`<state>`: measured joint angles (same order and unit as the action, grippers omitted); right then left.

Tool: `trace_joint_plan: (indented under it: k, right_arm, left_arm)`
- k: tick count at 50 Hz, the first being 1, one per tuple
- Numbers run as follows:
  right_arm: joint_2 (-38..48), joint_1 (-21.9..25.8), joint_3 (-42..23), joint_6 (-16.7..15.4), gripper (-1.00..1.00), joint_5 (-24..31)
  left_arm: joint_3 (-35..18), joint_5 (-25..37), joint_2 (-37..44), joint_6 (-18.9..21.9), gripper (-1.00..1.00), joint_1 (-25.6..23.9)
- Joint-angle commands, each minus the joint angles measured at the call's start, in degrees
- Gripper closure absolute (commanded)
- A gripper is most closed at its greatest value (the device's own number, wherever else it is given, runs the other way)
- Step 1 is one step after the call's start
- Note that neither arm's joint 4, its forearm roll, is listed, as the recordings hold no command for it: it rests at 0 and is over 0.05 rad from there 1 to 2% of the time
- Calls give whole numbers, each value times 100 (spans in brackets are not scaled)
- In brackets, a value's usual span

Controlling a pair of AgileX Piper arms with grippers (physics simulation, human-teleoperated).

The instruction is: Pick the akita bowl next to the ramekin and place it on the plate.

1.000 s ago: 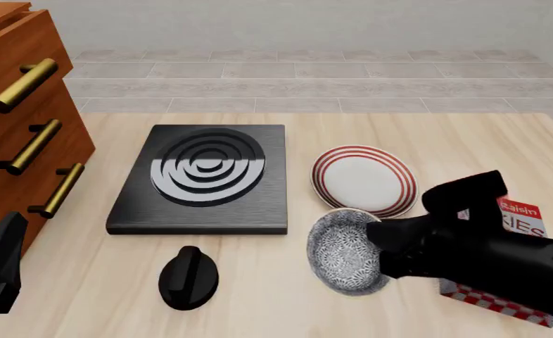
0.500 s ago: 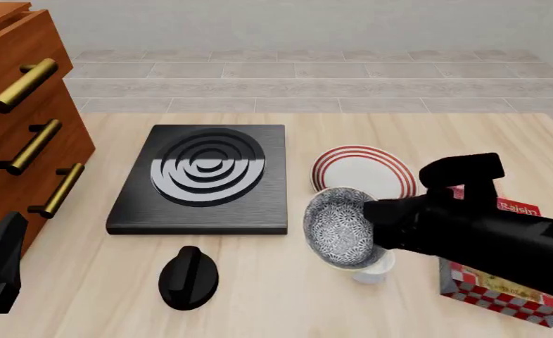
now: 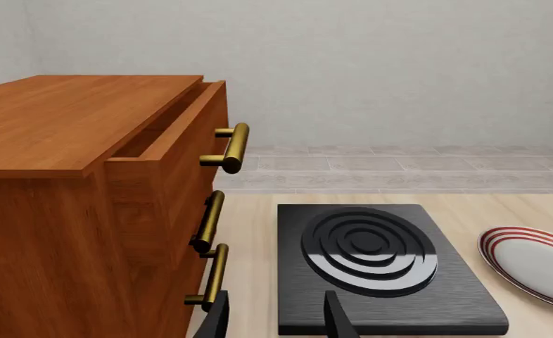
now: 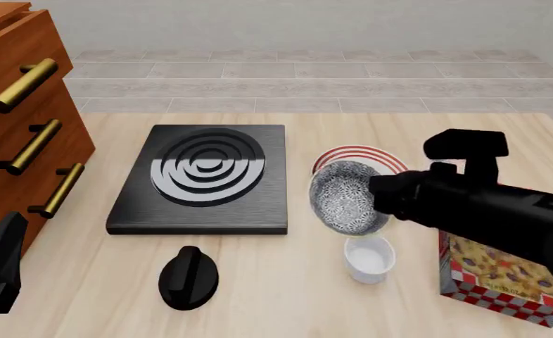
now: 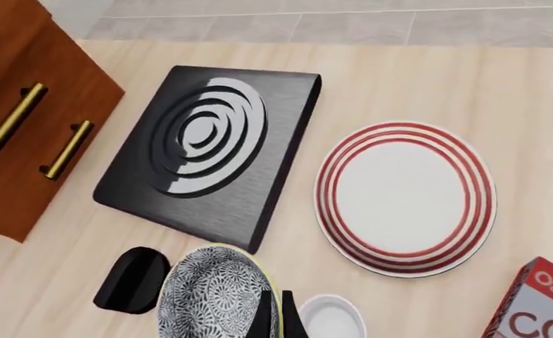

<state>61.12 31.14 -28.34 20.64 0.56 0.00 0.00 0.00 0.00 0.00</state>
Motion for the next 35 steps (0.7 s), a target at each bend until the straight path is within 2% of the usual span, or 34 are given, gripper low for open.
trace_joint_plan:
  k: [1, 15, 35]
  right_arm:
    - [112, -152, -128, 72, 100, -115]
    - [303, -284, -250, 89, 100, -222]
    - [374, -720, -485, 44, 100, -212]
  left_arm:
    - [0, 0, 0, 0, -100, 0]
    - [0, 0, 0, 0, -100, 0]
    - [0, 0, 0, 0, -100, 0]
